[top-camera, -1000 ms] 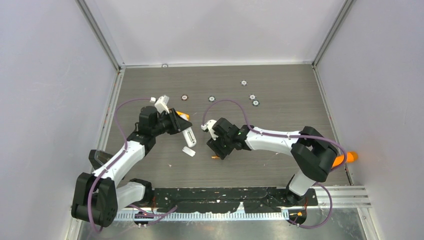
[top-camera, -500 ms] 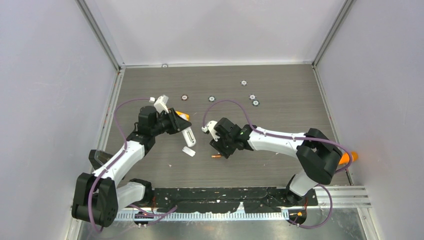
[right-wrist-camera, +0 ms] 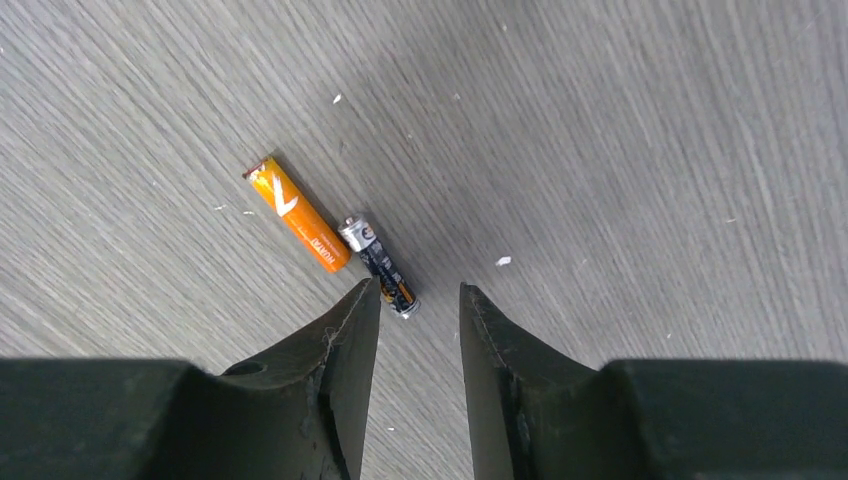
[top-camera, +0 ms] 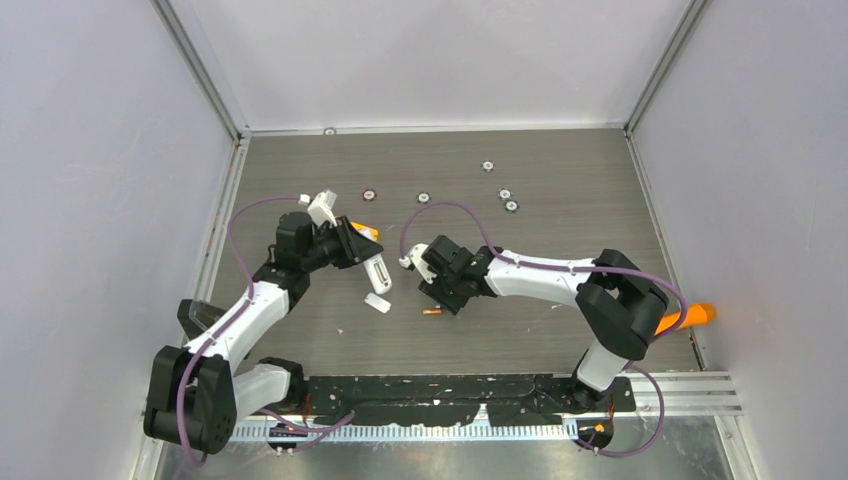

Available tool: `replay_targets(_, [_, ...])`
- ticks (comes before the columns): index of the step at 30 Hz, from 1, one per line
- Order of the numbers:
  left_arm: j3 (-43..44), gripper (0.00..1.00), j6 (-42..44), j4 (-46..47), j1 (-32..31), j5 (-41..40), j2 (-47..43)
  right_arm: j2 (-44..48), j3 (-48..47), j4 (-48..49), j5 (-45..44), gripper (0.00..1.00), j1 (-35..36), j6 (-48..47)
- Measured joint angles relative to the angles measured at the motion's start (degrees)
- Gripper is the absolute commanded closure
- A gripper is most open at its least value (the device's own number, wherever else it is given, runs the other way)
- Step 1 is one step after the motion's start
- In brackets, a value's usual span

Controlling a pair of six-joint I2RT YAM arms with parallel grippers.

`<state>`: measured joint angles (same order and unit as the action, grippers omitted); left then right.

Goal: Load the batteries into the remote control
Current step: Pick up the battery from the center of the board.

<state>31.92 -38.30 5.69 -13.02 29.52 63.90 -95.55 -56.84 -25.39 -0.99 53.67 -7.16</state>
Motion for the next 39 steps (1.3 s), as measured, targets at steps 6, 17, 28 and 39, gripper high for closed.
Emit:
replay_targets(6, [0.0, 1.00, 0.0, 0.0, 0.1, 0.1, 0.0, -2.0, -2.1, 0.0, -0.2, 0.60, 0.0, -2.0])
replay_targets(17, [0.0, 1.00, 0.0, 0.0, 0.4, 0.1, 0.0, -5.7, -4.6, 0.1, 3.3, 0.61, 0.0, -3.7])
replay_targets(28, [0.0, 1.00, 0.0, 0.0, 0.8, 0.1, -0.5, -7.2, -6.4, -0.3, 3.1, 0.86, 0.0, -0.6])
replay_targets(39, [-4.5, 1.00, -1.7, 9.3, 0.8, 3.4, -4.6, -2.2, -4.6, 1.3, -0.1, 0.92, -0.2, 4.0])
